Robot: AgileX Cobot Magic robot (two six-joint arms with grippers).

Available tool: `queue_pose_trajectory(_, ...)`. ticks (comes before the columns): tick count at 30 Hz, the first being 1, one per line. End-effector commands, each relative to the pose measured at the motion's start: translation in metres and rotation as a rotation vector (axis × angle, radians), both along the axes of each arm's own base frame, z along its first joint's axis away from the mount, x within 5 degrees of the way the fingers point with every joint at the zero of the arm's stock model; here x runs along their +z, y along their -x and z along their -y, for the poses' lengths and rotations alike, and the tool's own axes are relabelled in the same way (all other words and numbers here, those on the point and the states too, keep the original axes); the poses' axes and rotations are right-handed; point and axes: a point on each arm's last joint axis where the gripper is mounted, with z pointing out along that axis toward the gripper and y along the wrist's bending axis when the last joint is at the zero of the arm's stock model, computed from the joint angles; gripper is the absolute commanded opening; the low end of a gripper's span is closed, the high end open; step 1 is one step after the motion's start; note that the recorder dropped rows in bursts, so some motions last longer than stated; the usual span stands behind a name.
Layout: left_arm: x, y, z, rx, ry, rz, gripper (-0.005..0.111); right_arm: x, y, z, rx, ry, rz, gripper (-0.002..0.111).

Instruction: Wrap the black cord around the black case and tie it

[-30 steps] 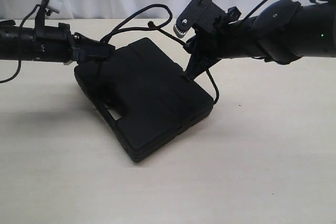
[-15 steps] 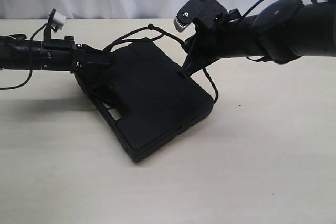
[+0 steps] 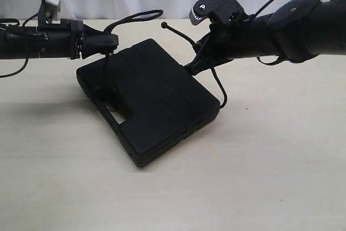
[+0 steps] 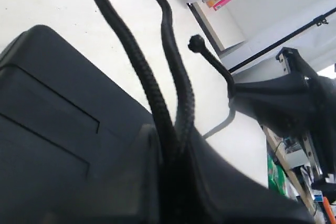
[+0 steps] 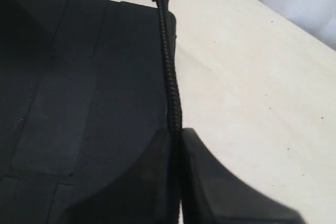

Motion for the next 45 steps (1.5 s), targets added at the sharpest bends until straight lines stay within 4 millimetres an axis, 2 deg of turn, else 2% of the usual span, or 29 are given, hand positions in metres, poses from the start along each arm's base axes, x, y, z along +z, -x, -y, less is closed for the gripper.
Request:
queue_pose_trajectory(1,0.008,-0.001,0.001,0.021,0.066,-0.052,0.0,0.005,-0.001,0.0,-0.049,-0.084,-0.029,0.004)
queue_pose_trajectory(6,0.008,-0.001,0.003,0.027,0.093,-0.101,0.0,0.005,0.001,-0.003,-0.052,-0.135,-0.066,0.004)
queue_pose_trajectory(11,0.009,-0.002,0.013,0.019,0.122,-0.139,0.0,0.004,0.004,-0.006,-0.038,-0.178,-0.109,0.004)
queue_pose_trajectory(17,0.009,-0.001,0.024,-0.001,0.128,-0.146,0.0,-0.012,0.0,-0.008,-0.061,-0.182,-0.153,0.004)
queue_pose_trajectory(20,0.009,-0.001,0.03,-0.017,0.127,-0.147,0.0,-0.021,-0.007,-0.008,-0.086,-0.175,-0.152,0.004)
queue_pose_trajectory(25,0.008,0.002,0.037,-0.054,0.105,-0.147,0.0,-0.012,-0.025,-0.016,-0.1,-0.222,-0.12,0.004)
queue_pose_trajectory(29,0.007,0.004,0.043,-0.082,0.089,-0.148,0.0,-0.02,-0.04,-0.023,-0.116,-0.259,-0.138,0.004)
queue_pose_trajectory(33,0.006,0.006,0.052,-0.128,0.053,-0.099,0.0,-0.025,-0.05,-0.031,-0.079,-0.286,-0.163,0.004)
queue_pose_trajectory(41,0.0,0.014,0.063,-0.268,-0.081,0.049,0.0,-0.031,-0.059,-0.035,-0.093,-0.311,-0.17,0.004)
queue_pose_trajectory(43,-0.001,0.016,0.066,-0.304,-0.113,0.101,0.003,-0.031,-0.059,-0.035,-0.093,-0.311,-0.17,0.004)
queue_pose_trajectory(45,-0.002,0.018,0.069,-0.333,-0.135,0.129,0.013,-0.031,-0.059,-0.035,-0.093,-0.311,-0.17,0.004)
